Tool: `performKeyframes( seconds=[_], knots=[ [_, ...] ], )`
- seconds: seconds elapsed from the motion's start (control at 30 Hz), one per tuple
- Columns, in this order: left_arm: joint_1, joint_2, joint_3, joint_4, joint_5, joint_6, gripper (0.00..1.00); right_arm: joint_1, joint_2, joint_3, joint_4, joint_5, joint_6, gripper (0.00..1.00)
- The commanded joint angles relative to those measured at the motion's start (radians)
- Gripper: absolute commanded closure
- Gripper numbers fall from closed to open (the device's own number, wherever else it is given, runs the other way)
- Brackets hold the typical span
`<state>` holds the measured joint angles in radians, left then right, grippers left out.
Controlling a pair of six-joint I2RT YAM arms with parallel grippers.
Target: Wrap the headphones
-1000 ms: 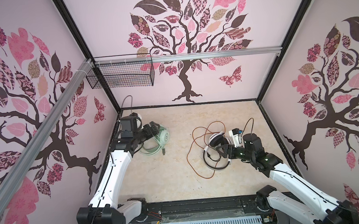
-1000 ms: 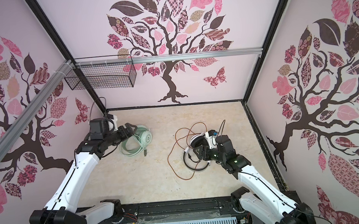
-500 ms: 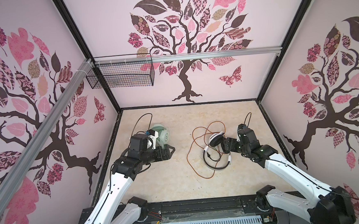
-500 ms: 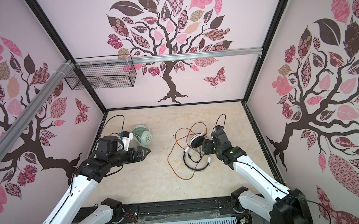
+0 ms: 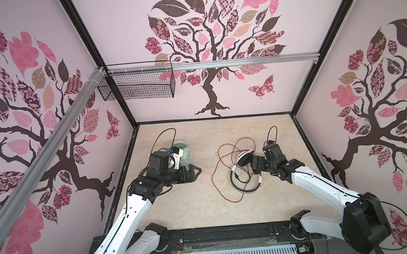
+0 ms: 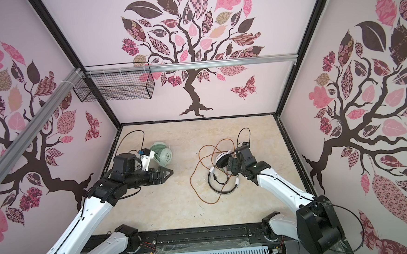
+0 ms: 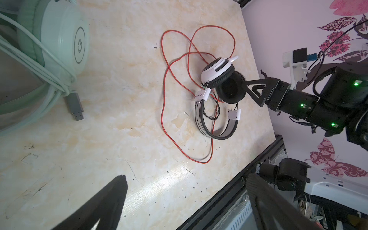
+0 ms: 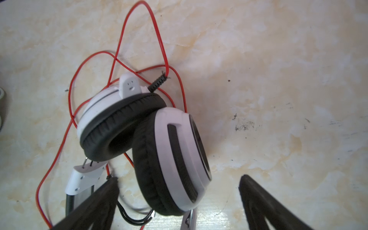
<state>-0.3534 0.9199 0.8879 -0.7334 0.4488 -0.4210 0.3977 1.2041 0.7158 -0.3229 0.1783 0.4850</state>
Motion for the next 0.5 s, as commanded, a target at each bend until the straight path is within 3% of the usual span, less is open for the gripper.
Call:
performKeyframes(
  seconds=[0.0,0.23,0.47],
  knots=[
    [-0.002,-0.006,-0.025,0.045,0.031,-0.004,0.03,0.0,0.0,0.004,0.013,0.004,-0.036,0.0],
    [-0.019,-0.005,-0.038,0.065,0.03,-0.01,0.03,0.0,0.035,0.028,0.034,-0.063,-0.179,0.01],
    [-0.03,-0.008,-0.029,0.056,0.015,-0.009,0.03,-0.001,0.098,0.024,0.045,-0.112,-0.19,0.0]
  ],
)
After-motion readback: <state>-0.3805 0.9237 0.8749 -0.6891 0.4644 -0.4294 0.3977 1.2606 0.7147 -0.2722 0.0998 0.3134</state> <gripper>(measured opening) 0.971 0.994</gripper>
